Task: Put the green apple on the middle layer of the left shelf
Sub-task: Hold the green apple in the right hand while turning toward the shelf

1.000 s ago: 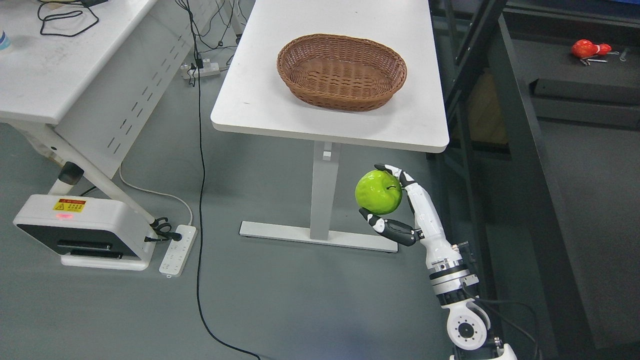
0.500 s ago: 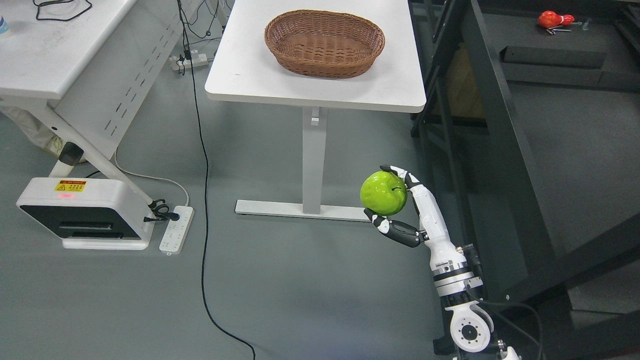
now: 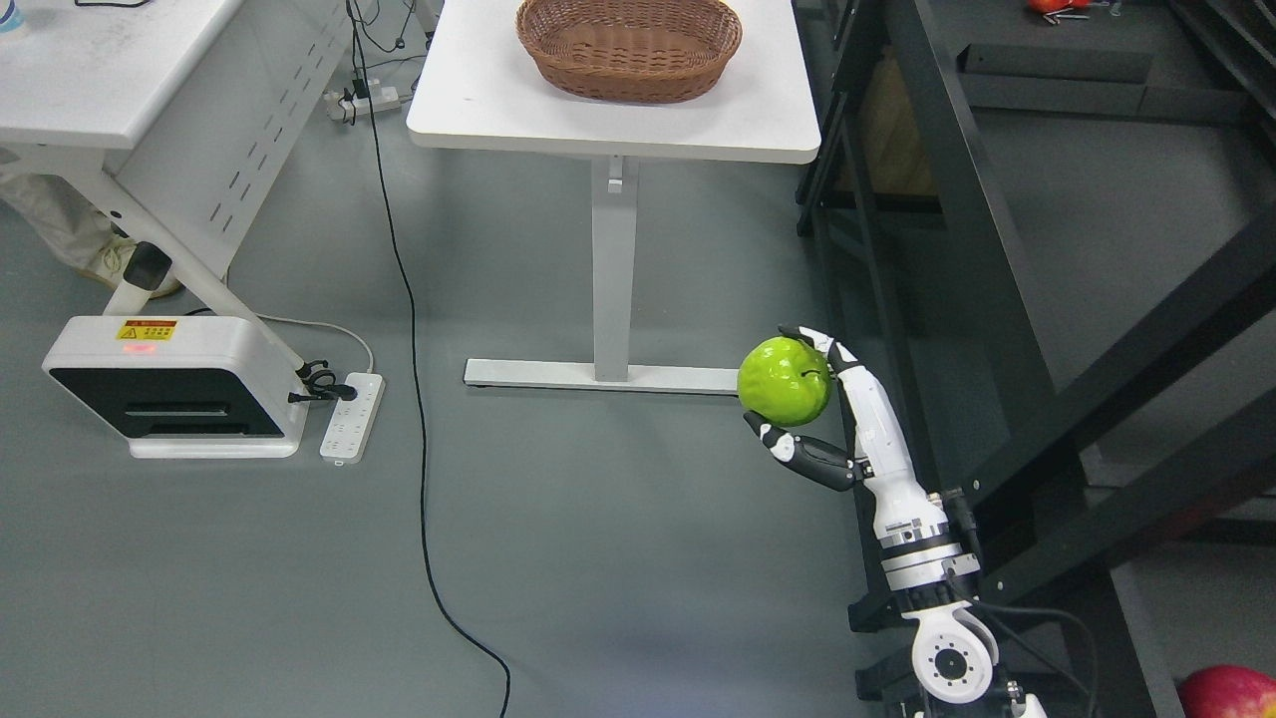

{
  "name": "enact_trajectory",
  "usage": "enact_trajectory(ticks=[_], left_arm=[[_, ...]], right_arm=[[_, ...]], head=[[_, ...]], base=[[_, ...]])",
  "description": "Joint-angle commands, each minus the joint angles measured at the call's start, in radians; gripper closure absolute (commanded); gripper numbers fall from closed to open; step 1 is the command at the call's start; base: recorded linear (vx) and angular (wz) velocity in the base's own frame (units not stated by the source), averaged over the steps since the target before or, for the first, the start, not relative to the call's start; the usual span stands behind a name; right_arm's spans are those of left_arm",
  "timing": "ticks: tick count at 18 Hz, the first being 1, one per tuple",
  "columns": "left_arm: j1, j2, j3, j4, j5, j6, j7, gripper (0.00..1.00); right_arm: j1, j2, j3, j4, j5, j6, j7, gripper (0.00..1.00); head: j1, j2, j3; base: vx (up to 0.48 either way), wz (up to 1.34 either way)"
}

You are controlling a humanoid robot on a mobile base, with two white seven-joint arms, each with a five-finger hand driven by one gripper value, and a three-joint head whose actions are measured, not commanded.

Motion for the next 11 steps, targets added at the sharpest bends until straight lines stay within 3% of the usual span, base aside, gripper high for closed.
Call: enact_trajectory(ticks=[1, 11], left_arm=[[0.000, 0.017, 0.000, 0.000, 0.000, -0.001, 0.000, 0.00], [0.000, 0.017, 0.000, 0.000, 0.000, -0.001, 0.000, 0.00]], right_arm=[[-0.001, -0.017, -0.018, -0.001, -0.003, -0.002, 0.003, 0.99], [0.011, -0.017, -0.016, -0.001, -0.016, -0.001, 0.003, 0.99]], head=[[0.0000, 0.000, 0.000], [0.0000, 0.000, 0.000]], base=[[-0.243, -0.06], [-0.232, -0.09]])
